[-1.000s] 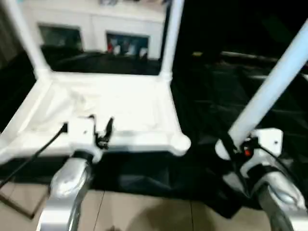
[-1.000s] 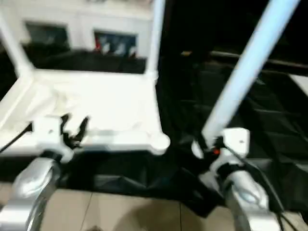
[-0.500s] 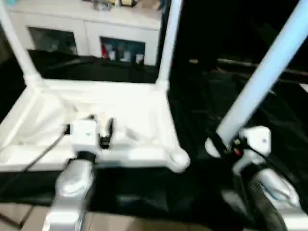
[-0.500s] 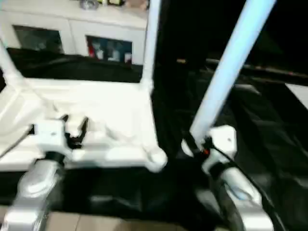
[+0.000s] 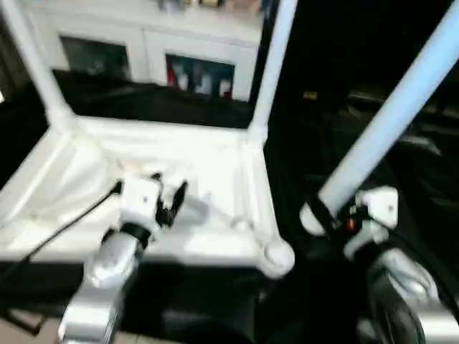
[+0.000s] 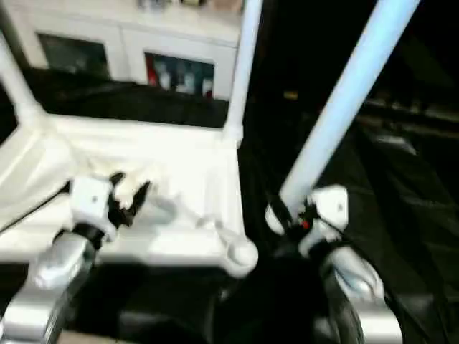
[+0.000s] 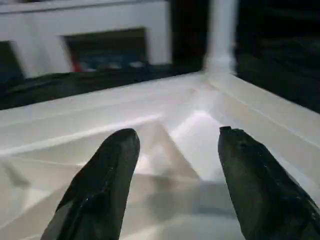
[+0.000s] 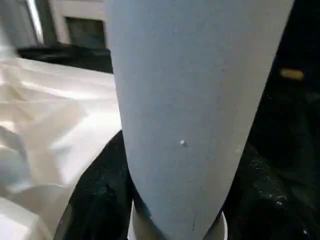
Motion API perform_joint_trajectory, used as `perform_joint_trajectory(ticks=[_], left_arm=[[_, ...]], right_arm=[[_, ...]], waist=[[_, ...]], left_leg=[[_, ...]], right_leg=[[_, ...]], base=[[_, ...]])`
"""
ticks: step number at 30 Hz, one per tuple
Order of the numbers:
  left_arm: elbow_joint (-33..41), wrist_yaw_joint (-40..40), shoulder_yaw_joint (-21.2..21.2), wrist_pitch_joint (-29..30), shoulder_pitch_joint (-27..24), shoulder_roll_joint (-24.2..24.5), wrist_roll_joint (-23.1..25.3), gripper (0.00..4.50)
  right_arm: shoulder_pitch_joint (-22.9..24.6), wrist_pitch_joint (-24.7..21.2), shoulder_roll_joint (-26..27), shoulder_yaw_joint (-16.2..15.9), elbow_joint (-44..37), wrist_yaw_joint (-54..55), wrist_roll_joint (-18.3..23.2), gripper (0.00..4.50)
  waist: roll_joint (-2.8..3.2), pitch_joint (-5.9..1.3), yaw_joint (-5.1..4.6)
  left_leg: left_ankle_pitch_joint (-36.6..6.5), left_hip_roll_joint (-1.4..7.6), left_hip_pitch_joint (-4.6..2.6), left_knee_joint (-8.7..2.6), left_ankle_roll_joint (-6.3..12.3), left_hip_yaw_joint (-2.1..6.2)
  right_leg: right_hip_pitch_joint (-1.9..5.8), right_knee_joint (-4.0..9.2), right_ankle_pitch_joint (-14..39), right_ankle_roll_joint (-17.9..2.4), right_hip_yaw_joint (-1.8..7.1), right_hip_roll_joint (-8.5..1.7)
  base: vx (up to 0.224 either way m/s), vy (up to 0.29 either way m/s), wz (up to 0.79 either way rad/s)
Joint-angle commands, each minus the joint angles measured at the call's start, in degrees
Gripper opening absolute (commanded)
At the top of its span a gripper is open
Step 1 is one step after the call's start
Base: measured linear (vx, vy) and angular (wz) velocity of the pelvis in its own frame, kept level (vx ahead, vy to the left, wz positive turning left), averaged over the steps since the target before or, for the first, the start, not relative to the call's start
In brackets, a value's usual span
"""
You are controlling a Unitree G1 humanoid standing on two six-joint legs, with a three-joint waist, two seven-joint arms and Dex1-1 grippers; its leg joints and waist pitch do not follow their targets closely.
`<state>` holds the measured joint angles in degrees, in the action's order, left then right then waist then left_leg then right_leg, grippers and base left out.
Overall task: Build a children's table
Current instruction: Insert table leg to table base
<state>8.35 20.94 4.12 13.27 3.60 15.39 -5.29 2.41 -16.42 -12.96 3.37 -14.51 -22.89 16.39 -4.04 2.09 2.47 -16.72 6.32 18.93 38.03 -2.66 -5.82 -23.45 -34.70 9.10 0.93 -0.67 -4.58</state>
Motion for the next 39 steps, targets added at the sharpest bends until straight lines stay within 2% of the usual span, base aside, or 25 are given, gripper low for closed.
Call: perform_joint_trajectory(ticks=[1,2,4,5,6,7,9,10,11,12,14,16,17,19,20,21,22,23,25,27,30,33,34,36,39], left_arm=[[-1.65,10.27,3.78,2.03,2.97,1.00,-4.28,3.31],[-2.09,11.95,4.65,2.19,3.64,1.57,-4.29,3.41],[-3.42,16.04,6.84,2.62,5.58,2.85,-4.08,3.56],[-4.30,19.41,8.48,3.02,7.47,3.50,-4.50,3.64],[-5.02,22.49,10.10,3.33,9.29,4.09,-4.69,3.69],[-5.70,25.39,11.63,3.56,11.03,4.75,-4.94,3.72],[-6.79,29.32,13.68,3.89,13.27,5.96,-4.89,3.79],[-7.07,30.51,14.33,4.18,13.94,6.41,-4.77,3.79],[-8.12,33.81,17.10,4.37,16.10,7.90,-2.77,3.79],[-8.38,34.36,17.54,4.48,16.51,8.13,-2.45,3.79],[-10.23,37.12,20.10,4.18,18.63,9.55,0.13,3.79],[-11.91,38.61,21.51,3.91,20.07,10.45,1.52,3.79],[-12.38,39.03,21.90,3.87,20.50,10.72,1.90,3.79],[-12.78,39.47,22.16,3.89,20.87,10.89,2.03,3.79],[-12.69,39.85,22.27,5.09,21.28,11.36,1.98,3.79],[-12.79,40.29,22.43,5.96,21.74,11.75,1.76,3.53],[-13.24,40.03,22.50,6.41,22.32,12.01,2.14,3.53],[-13.57,39.77,22.55,6.60,22.71,12.16,2.44,3.53],[-14.36,39.79,22.46,6.92,23.37,12.24,2.55,3.28],[-14.92,39.88,22.03,7.10,23.81,12.09,2.48,3.15],[-15.28,39.21,21.39,6.88,24.23,11.97,2.93,2.82],[-13.62,41.84,21.59,9.56,24.14,12.91,1.71,2.59],[-13.24,42.28,21.80,10.04,24.10,13.15,1.51,2.48],[-11.93,43.13,22.42,11.35,23.79,13.75,1.00,2.36],[-10.64,43.33,22.81,12.19,23.28,13.74,0.67,2.05]], right_arm=[[-1.67,-2.05,-1.57,0.20,1.66,-0.97,1.01,1.91],[-2.05,-2.46,-1.90,0.25,1.97,-1.21,1.07,1.91],[-3.09,-4.03,-2.89,0.40,2.68,-2.43,1.88,1.91],[-4.16,-5.11,-3.60,1.00,3.14,-3.78,3.20,1.91],[-5.13,-6.03,-4.29,1.52,3.56,-5.09,4.37,1.91],[-6.20,-6.38,-5.02,1.81,4.22,-6.35,5.05,1.91],[-7.52,-6.43,-6.09,1.83,5.20,-7.74,5.17,1.91],[-7.94,-6.40,-6.46,1.73,5.55,-8.12,5.01,1.91],[-8.66,-6.39,-7.85,1.35,5.90,-9.61,4.74,1.91],[-8.78,-6.44,-8.09,1.30,5.94,-9.85,4.75,1.91],[-8.92,-7.45,-9.18,1.22,5.34,-11.15,5.55,1.91],[-8.38,-8.49,-9.81,1.10,4.47,-11.93,6.22,1.91],[-8.10,-8.91,-9.99,1.04,4.15,-12.21,6.48,1.91],[-7.97,-9.27,-10.17,1.00,4.01,-12.43,6.79,1.91],[-7.62,-9.46,-10.39,0.72,3.76,-12.61,6.78,1.91],[-7.50,-9.55,-10.60,0.54,3.75,-12.83,6.78,1.91],[-7.39,-9.64,-10.77,0.36,3.64,-12.94,6.71,1.91],[-7.35,-9.69,-10.86,0.26,3.57,-13.00,6.66,1.91],[-7.50,-9.82,-10.96,0.25,3.64,-13.21,6.74,1.91],[-7.60,-9.93,-11.02,0.25,3.71,-13.37,6.68,1.91],[-7.37,-10.11,-11.04,-0.10,3.44,-13.51,6.60,1.91],[-6.67,-10.64,-11.03,-0.80,2.74,-13.76,6.90,1.91],[-6.59,-10.66,-11.03,-0.87,2.69,-13.77,6.90,1.91],[-6.42,-10.61,-10.95,-1.01,2.65,-13.72,6.83,1.91],[-6.37,-10.52,-10.81,-1.16,2.75,-13.62,6.69,1.91]], waist=[[1.41,-1.15,-0.46],[1.31,-1.29,-0.41],[1.13,-1.30,-0.57],[0.85,-1.37,-0.59],[1.01,-1.38,-0.52],[0.86,-1.34,-0.66],[0.88,-1.47,-0.69],[0.88,-1.61,-0.69],[1.19,-1.70,-0.67],[1.29,-1.78,-0.67],[0.89,-1.91,-0.58],[0.85,-1.99,-0.58],[0.81,-2.26,-0.29],[0.82,-2.33,-0.25],[1.21,-2.36,-0.17],[1.12,-2.48,-0.15],[1.40,-2.52,-0.14],[1.24,-2.83,-0.02],[1.16,-3.02,0.08],[1.23,-3.11,0.27],[1.22,-2.77,0.30],[1.34,-2.42,0.35],[1.34,-2.42,0.35],[1.37,-2.31,0.29],[1.57,-2.28,0.37]], left_leg=[[-19.10,4.35,-0.63,-6.98,1.66,0.47],[-20.44,4.67,-0.92,-7.00,0.32,0.07],[-19.56,4.61,-0.31,-7.16,-0.06,-0.32],[-18.00,4.63,0.13,-7.12,-0.09,-0.39],[-17.58,4.67,0.26,-7.03,-0.23,-0.37],[-16.92,4.58,0.56,-7.01,-0.40,-0.31],[-15.63,4.50,0.81,-6.87,-0.60,-0.27],[-14.39,4.48,0.97,-6.87,-0.61,-0.30],[-12.90,4.53,1.29,-7.01,-0.48,-0.30],[-12.62,4.51,1.12,-6.99,-0.38,-0.41],[-11.22,4.64,1.11,-6.99,0.18,-0.65],[-10.88,4.61,1.25,-7.02,0.25,-0.81],[-8.96,4.70,1.07,-7.00,0.67,-0.92],[-7.65,4.91,1.28,-7.11,0.84,-1.09],[-7.35,4.95,1.17,-7.05,0.81,-1.15],[-6.37,5.05,1.10,-6.93,0.98,-1.34],[-5.65,5.06,1.11,-6.94,1.03,-1.39],[-3.09,5.01,1.10,-6.67,1.60,-1.74],[0.29,5.07,1.48,-6.50,2.15,-2.02],[2.62,5.15,1.50,-6.34,2.93,-2.19],[0.18,5.31,1.60,-6.55,2.71,-2.29],[-4.29,5.52,1.38,-6.91,0.89,-2.38],[-4.29,5.52,1.38,-6.91,0.89,-2.38],[-6.29,5.58,1.33,-7.14,-0.26,-2.32],[-7.32,5.64,1.20,-7.22,-0.66,-2.34]], right_leg=[[1.11,4.69,26.91,-9.09,1.22,-2.35],[0.87,4.76,27.58,-8.39,1.25,-2.47],[1.26,4.92,28.91,-7.16,1.31,-2.61],[1.57,4.96,30.57,-6.27,1.36,-2.90],[1.55,5.03,31.83,-5.79,1.39,-3.07],[1.67,5.41,35.07,-4.50,1.29,-3.28],[1.68,5.58,36.81,-3.38,1.17,-3.40],[1.77,5.54,36.79,-3.24,1.16,-3.43],[2.04,5.42,35.63,-3.55,1.20,-3.48],[1.85,5.51,35.18,-3.64,1.22,-3.32],[1.94,5.09,31.69,-4.90,1.29,-2.98],[2.10,4.93,30.56,-5.54,1.32,-3.02],[2.11,4.63,28.19,-6.43,1.37,-2.94],[2.37,4.25,23.72,-8.45,1.34,-2.88],[2.32,4.04,22.18,-9.21,1.36,-2.87],[2.37,3.72,18.85,-10.74,1.37,-2.80],[2.47,3.51,17.17,-11.45,1.35,-2.73],[2.72,3.10,12.84,-12.97,1.27,-2.64],[3.09,2.65,8.84,-14.00,1.21,-2.67],[3.09,2.26,5.31,-15.31,1.14,-2.65],[3.11,2.68,8.48,-15.23,1.11,-2.78],[2.80,3.37,15.83,-13.17,1.16,-2.84],[2.80,3.37,15.83,-13.17,1.16,-2.84],[2.54,3.64,19.15,-11.73,1.11,-2.84],[2.35,3.80,20.06,-11.39,1.12,-2.83]], base=[[-0.074,-0.020,0.19],[-0.074,-0.020,0.19],[-0.066,-0.025,0.14],[-0.070,-0.026,0.12],[-0.067,-0.031,0.06],[-0.051,-0.031,0.02],[-0.025,-0.016,0.01],[0.000,0.000,0.00],[0.000,0.000,0.00],[0.000,0.000,0.00],[0.000,0.000,0.00],[0.000,0.000,0.00],[0.000,0.000,0.00],[0.000,0.000,0.00],[0.000,0.000,0.00],[0.000,0.000,0.00],[0.000,0.000,0.00],[0.000,0.000,0.00],[0.000,0.000,0.00],[0.000,0.000,0.00],[0.000,0.000,0.00],[0.000,0.000,0.00],[0.000,0.000,0.00],[0.000,0.000,0.00],[0.000,0.000,0.00]])
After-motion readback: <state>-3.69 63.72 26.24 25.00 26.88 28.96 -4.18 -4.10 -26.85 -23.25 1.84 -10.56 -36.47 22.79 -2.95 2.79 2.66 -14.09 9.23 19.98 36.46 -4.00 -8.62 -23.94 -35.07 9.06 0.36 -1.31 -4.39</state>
